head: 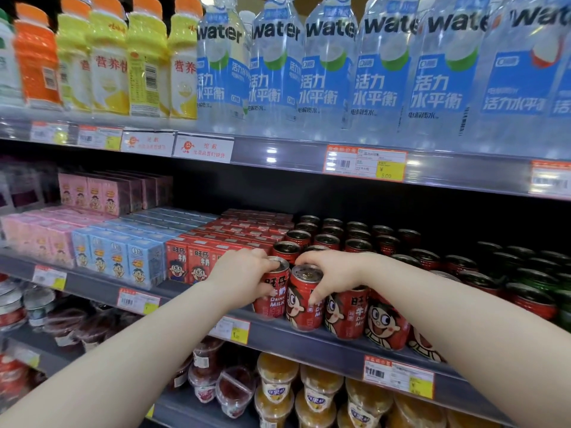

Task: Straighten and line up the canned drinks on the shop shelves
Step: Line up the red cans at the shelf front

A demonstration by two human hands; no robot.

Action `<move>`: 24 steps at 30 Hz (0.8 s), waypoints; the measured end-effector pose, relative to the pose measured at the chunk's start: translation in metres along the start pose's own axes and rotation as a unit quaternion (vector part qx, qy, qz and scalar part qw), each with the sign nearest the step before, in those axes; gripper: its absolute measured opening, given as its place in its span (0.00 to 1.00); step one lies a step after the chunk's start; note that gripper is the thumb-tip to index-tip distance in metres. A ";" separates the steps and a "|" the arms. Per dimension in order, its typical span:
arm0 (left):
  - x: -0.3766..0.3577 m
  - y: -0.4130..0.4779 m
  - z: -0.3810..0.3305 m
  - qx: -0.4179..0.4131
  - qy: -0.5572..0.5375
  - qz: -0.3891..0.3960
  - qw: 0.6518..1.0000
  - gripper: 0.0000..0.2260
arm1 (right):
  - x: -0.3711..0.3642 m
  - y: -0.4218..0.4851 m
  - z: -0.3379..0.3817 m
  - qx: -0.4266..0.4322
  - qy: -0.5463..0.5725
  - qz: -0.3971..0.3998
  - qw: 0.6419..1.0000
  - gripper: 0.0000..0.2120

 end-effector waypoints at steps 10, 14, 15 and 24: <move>-0.004 -0.002 0.010 -0.005 -0.094 0.045 0.995 0.27 | -0.001 0.002 0.004 -0.002 -0.055 -0.056 0.997 0.38; 0.001 0.001 0.001 -0.011 0.041 -0.015 0.999 0.26 | -0.002 0.003 0.004 0.023 -0.040 -0.052 0.998 0.39; 0.001 0.001 -0.001 -0.005 0.030 -0.020 0.999 0.27 | -0.002 0.003 0.003 0.028 -0.040 -0.052 0.997 0.39; -0.008 0.017 -0.035 -0.003 -0.115 0.037 0.993 0.37 | 0.027 -0.030 -0.031 -0.069 -0.113 -0.004 0.991 0.42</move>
Point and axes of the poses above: each hand's wrist, its own y-axis towards the middle knuckle, its own x-axis out of the back of the hand, z = x × y, the point moved 1 cm from there along y, towards the middle knuckle, and after that the axes turned 11 degrees about -z, right-handed, at the moved point
